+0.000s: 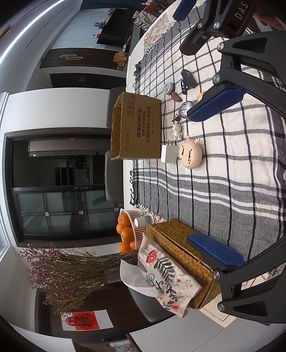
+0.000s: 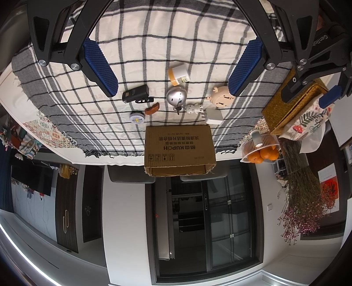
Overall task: Organize rigid objects
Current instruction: 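Move both tools toward the items on the tablecloth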
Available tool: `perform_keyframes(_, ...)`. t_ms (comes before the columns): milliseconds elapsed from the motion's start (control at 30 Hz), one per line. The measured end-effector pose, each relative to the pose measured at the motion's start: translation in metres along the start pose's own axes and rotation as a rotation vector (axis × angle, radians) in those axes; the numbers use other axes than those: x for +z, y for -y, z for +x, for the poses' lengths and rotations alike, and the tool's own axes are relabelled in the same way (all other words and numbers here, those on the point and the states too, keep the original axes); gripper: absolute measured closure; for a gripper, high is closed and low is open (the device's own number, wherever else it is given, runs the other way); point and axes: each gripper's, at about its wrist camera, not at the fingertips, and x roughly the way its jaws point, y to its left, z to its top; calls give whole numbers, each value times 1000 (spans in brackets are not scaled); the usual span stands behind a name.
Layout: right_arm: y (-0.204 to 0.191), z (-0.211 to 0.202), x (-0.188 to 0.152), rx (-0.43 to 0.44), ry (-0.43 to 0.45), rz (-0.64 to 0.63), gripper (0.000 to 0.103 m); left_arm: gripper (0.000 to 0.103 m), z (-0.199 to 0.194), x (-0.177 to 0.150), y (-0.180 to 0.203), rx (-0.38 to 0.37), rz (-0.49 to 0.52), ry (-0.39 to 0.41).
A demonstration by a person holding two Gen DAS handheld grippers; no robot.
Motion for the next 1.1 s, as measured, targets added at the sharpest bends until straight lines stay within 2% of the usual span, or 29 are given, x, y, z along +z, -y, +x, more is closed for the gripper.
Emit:
perform_keyframes(533, -3, 1, -3, 2, -15, -1, 1, 0, 4, -5, -2, -1, -5, -17)
perform_keyframes(800, -2, 22, -8, 5, -72, -2, 1, 0, 23, -9, -4, -4, -21, -117)
perform_keyframes(1100, -2, 60, -15, 3, -172, -7, 1, 0, 60, -16, -4, -18, -32, -167)
